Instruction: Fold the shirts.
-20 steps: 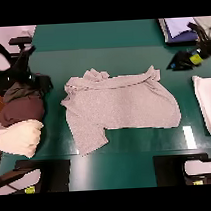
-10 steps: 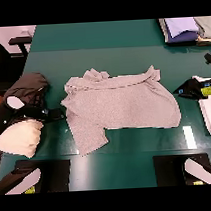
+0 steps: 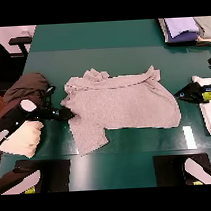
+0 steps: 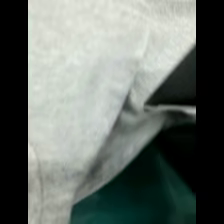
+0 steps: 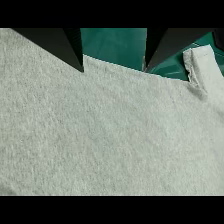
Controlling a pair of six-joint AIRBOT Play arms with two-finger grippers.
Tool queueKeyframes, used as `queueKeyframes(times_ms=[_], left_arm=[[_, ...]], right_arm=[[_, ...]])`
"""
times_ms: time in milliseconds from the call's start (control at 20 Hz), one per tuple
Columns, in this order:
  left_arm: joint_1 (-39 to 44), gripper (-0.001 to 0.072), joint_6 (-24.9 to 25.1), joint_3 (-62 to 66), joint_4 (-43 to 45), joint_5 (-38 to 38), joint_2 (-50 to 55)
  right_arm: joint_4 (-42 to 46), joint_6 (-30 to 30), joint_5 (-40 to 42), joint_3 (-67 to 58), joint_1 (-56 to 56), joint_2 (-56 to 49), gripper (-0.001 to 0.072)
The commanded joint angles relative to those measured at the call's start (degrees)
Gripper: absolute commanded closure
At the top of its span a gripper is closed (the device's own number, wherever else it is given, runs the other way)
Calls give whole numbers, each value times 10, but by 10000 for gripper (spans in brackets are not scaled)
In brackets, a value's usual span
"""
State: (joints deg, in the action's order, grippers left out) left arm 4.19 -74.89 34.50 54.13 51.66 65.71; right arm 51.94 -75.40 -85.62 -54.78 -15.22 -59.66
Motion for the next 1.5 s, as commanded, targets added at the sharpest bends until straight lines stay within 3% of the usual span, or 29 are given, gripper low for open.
queueKeyframes(times_ms=[0, 150, 250, 400, 550, 650, 800, 850, 1100, 1450], left_arm=[[5, 688, 2, 43, -9, 52, 3], [5, 688, 4, 96, -4, 96, -5], [5, 688, 4, 110, -4, 90, -28], [5, 688, 3, 115, -5, 90, -47], [5, 688, 3, 116, -6, 92, -47], [5, 688, 3, 116, -5, 94, -47], [5, 689, 3, 120, -5, 110, -49], [5, 689, 3, 126, -3, 118, -56], [5, 689, -36, 250, 28, 140, -165], [5, 689, -64, 652, 44, 151, -214]], right_arm=[[68, -11, -5, 9, -12, 2, 274], [115, -22, -3, 71, -75, 3, 273], [130, -21, 0, 127, -131, 2, 177], [129, -20, 30, 190, -179, -20, 188], [79, -3, 74, 211, -154, -58, 212], [64, -1, 110, 205, -114, -77, 344], [66, -1, 136, 177, -54, -81, 670], [66, -1, 134, 163, -41, -73, 698], [65, -2, 89, -8, -6, 49, 699], [69, -5, 62, -375, -6, 151, 699]])
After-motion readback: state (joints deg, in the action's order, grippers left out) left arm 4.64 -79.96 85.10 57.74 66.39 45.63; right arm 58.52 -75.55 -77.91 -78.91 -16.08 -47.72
